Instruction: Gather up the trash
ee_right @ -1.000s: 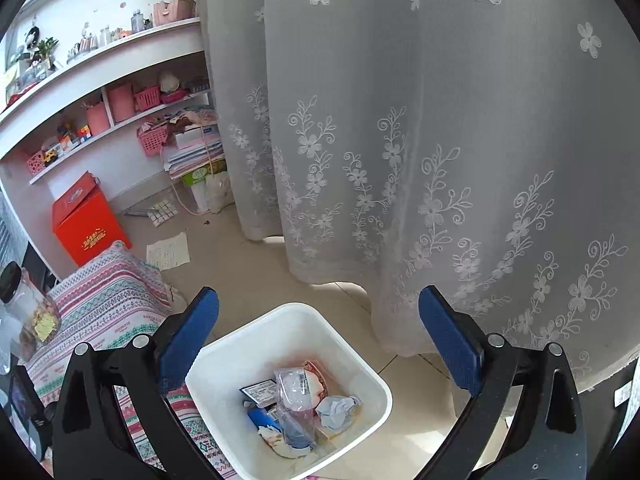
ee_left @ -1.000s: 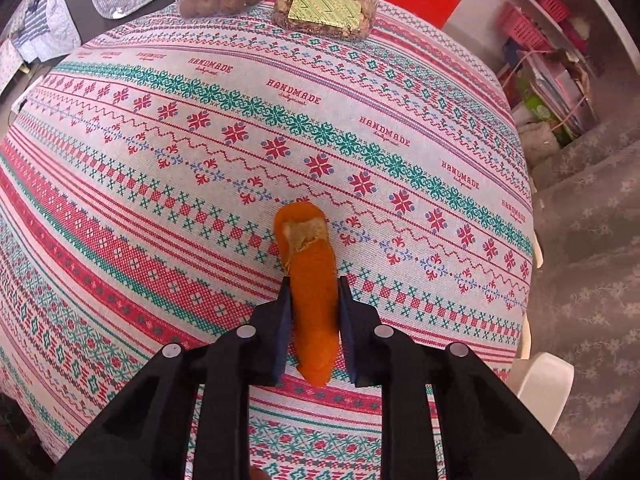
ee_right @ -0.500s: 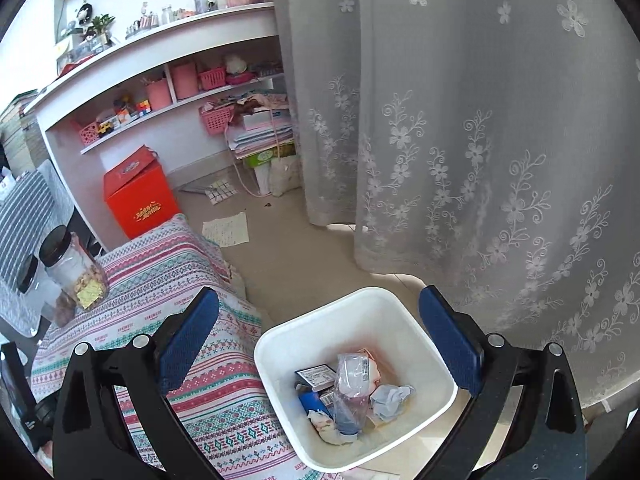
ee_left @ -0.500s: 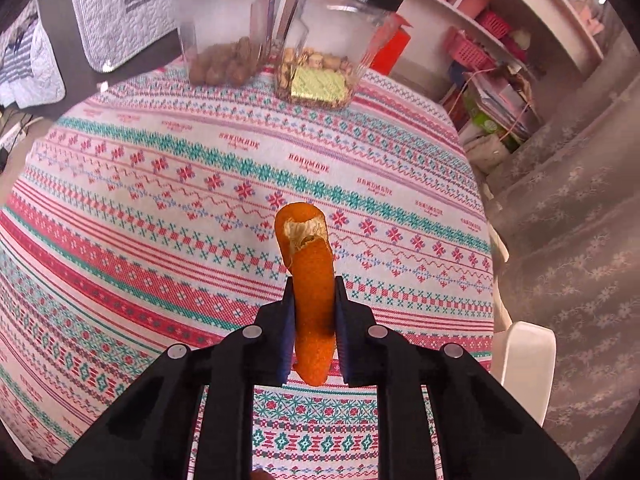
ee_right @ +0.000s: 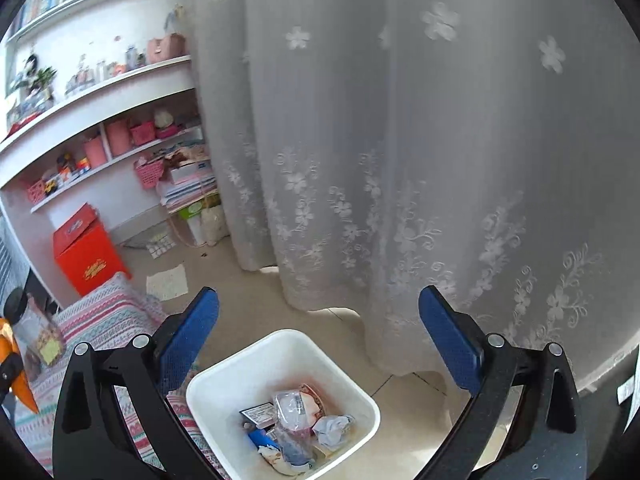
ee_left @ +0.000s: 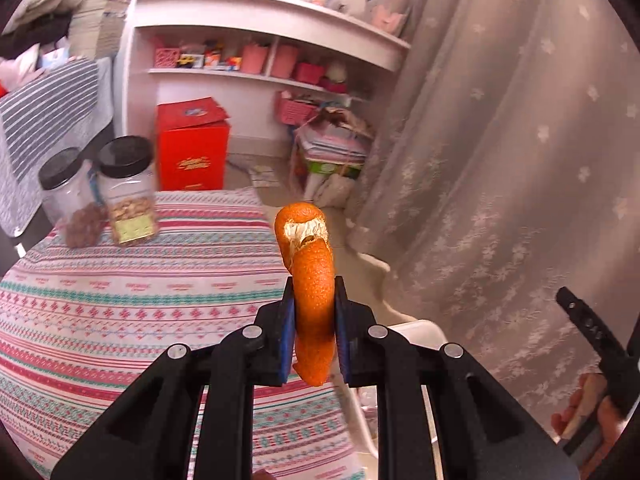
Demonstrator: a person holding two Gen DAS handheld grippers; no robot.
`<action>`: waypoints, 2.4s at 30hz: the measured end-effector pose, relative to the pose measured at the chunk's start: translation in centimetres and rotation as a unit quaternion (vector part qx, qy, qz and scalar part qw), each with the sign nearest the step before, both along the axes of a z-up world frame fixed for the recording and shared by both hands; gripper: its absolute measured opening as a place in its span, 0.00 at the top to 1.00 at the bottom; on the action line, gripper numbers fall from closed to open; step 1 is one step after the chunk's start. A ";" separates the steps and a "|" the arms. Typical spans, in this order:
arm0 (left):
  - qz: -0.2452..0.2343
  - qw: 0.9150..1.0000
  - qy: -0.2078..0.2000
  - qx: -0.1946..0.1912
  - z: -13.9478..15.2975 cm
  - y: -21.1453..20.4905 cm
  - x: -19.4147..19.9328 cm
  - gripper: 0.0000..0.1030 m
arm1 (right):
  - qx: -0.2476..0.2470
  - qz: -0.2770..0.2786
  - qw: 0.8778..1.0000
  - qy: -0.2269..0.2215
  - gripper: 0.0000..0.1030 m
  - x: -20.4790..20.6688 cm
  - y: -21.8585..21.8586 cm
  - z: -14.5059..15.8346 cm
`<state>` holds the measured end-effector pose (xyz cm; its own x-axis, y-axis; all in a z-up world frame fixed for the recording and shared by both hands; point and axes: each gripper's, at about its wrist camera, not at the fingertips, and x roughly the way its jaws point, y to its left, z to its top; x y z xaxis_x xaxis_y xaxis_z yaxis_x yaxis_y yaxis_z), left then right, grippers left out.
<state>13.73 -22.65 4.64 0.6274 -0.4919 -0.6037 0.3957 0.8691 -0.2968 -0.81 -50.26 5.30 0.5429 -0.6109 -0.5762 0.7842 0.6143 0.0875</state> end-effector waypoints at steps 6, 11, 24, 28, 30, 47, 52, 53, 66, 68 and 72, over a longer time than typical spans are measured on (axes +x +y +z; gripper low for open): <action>-0.069 0.998 -0.009 0.001 0.9 -8.7 -1.8 0.80 | 0.026 -0.053 0.998 -0.027 0.07 -3.1 -3.4 -0.2; -0.104 0.994 0.009 0.028 -0.1 -13.7 -2.5 0.41 | 0.021 -0.065 0.997 -0.043 0.07 -4.4 -3.7 0.1; 0.128 0.960 -0.206 0.139 5.9 -5.6 -7.1 0.07 | -0.050 -0.007 0.994 -0.097 0.07 -3.4 5.9 2.4; 0.129 0.969 -0.164 0.135 5.8 -0.8 -7.1 0.06 | -0.073 0.033 0.990 -0.111 0.07 -3.5 10.6 2.5; 0.145 0.966 -0.166 0.134 5.4 1.7 -7.6 0.07 | -0.078 0.047 0.989 -0.115 0.07 -3.4 12.5 2.3; 0.230 0.959 -0.120 0.111 2.7 14.5 -6.5 0.07 | -0.149 0.178 0.969 -0.088 0.07 1.4 25.3 0.5; 0.236 0.958 -0.103 0.123 1.7 15.7 -6.1 0.07 | -0.134 0.188 0.969 -0.092 0.07 2.0 25.7 0.4; 0.236 0.959 -0.099 0.124 1.6 15.9 -6.0 0.07 | -0.132 0.191 0.968 -0.091 0.07 2.1 25.8 0.4; 0.218 0.964 -0.085 0.124 0.8 15.0 -6.2 0.07 | -0.126 0.196 0.969 -0.084 0.07 2.0 25.5 0.2; 0.217 0.965 -0.084 0.121 0.9 15.0 -6.2 0.07 | -0.125 0.196 0.969 -0.082 0.07 2.0 25.5 0.2; 0.217 0.965 -0.082 0.119 0.9 15.1 -6.2 0.07 | -0.123 0.200 0.969 -0.078 0.07 2.1 25.2 0.2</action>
<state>7.53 -7.60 5.55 0.8404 -0.0203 -0.5416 0.0029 0.9995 -0.0328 1.26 -25.08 5.55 0.8335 -0.4416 -0.3321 0.4678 0.8838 -0.0011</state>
